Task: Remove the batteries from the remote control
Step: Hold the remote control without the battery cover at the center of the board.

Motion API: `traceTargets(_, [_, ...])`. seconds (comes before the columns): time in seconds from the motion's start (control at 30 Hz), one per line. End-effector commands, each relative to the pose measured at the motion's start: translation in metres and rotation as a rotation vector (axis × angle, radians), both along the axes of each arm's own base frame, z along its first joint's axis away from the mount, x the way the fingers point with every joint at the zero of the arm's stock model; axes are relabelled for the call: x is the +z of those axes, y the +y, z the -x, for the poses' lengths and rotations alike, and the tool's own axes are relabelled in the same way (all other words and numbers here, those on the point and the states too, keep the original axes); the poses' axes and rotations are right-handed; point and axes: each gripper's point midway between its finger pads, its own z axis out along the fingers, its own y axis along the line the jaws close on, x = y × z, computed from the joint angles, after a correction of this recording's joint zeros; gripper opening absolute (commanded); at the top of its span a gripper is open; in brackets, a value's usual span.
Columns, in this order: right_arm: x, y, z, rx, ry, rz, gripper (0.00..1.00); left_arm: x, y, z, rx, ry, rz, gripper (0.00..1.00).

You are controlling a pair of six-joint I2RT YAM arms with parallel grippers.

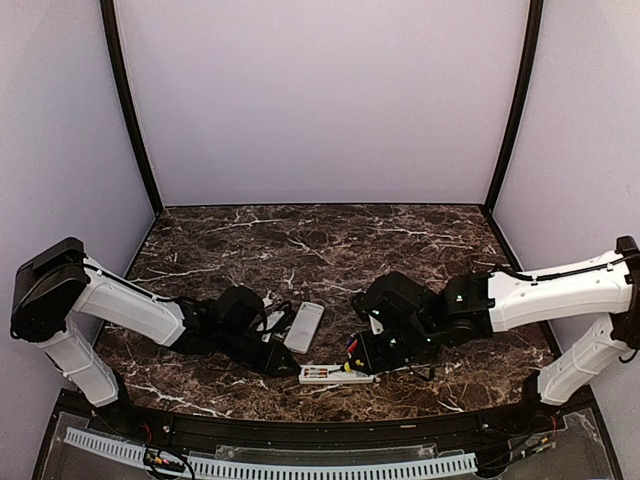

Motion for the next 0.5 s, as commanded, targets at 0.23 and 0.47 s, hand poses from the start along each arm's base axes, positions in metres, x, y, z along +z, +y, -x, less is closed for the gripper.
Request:
traceTargets(0.23, [-0.002, 0.005, -0.002, -0.045, 0.029, -0.001, 0.00, 0.002, -0.011, 0.000, -0.021, 0.019, 0.019, 0.16])
traceTargets(0.47, [-0.012, 0.000, -0.004, -0.078, 0.053, 0.029, 0.00, 0.002, -0.013, 0.000, -0.027, 0.024, 0.024, 0.12])
